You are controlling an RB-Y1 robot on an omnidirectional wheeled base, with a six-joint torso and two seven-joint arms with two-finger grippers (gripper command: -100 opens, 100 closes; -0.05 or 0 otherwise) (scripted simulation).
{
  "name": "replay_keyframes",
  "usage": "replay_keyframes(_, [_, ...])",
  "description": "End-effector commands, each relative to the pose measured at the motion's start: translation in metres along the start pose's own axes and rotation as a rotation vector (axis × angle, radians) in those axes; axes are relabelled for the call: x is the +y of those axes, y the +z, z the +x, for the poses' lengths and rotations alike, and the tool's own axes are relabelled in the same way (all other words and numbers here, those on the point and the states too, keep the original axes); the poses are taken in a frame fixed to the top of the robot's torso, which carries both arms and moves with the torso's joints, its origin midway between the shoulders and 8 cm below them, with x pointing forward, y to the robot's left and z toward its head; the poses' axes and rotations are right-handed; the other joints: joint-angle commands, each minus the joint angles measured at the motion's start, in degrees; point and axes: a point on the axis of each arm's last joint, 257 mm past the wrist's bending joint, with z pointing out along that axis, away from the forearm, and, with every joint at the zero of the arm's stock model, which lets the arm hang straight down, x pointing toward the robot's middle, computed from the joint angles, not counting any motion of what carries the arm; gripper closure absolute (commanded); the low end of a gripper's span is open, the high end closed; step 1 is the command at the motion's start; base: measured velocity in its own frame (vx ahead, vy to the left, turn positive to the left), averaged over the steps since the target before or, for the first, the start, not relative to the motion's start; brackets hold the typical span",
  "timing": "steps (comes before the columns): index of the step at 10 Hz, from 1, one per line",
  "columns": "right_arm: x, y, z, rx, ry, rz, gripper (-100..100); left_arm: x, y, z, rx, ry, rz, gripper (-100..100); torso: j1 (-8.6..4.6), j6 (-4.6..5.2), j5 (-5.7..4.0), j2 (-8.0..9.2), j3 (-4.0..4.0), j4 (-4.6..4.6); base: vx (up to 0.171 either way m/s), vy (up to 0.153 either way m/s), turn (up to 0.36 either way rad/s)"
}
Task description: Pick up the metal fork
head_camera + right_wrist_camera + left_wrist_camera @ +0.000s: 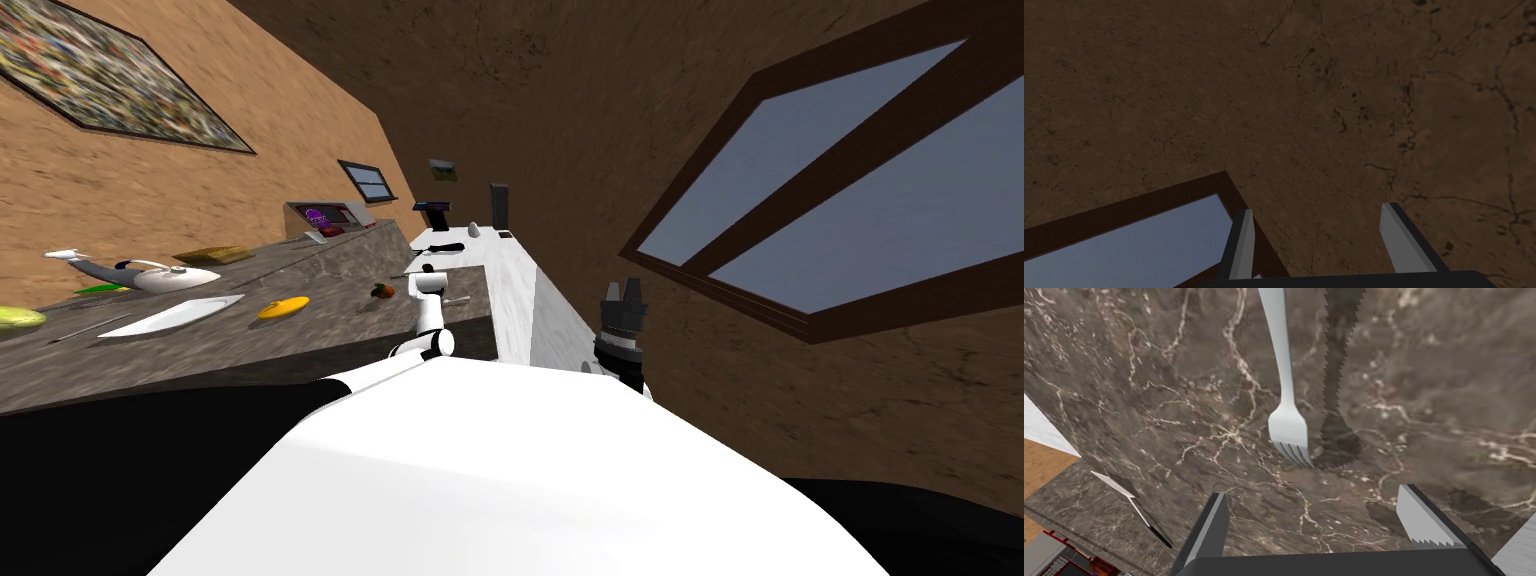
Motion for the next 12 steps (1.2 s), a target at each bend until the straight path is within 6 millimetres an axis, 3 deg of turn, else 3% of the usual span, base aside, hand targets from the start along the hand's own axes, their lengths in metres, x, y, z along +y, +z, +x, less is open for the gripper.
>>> replay_keyframes(1, [0.0,0.0,0.0,0.0,0.0,0.0,0,0.01,0.001,0.004,0.019,0.004,-0.069,-100,0.0,0.0,0.0,0.0,0.0,0.0,0.051,0.003,-0.096])
replay_keyframes(7, [0.0,0.0,0.0,0.0,0.0,0.0,0,0.048,-0.004,0.02,0.086,0.017,-0.272,-100,0.03,-0.01,0.01,-0.14,-0.08,-0.03,0.058,0.008,-0.063])
replay_keyframes(10, [0.0,0.0,0.0,0.0,0.0,0.0,0,0.053,-0.005,0.022,0.097,0.019,-0.298,-100,0.0,-0.04,0.01,0.03,0.01,-0.01,0.026,0.006,-0.007])
replay_keyframes(11, [0.0,0.0,0.0,0.0,0.0,0.0,0,0.055,-0.006,0.022,0.099,0.02,-0.303,0,-0.02,-0.03,0.0,0.11,0.06,0.02,0.0,0.0,0.0])
replay_keyframes(12, [0.0,0.0,0.0,0.0,0.0,0.0,0,0.025,-0.01,0.039,0.124,0.079,-0.233,-100,-0.01,-0.03,0.0,0.14,0.08,0.03,0.053,-0.047,0.263])
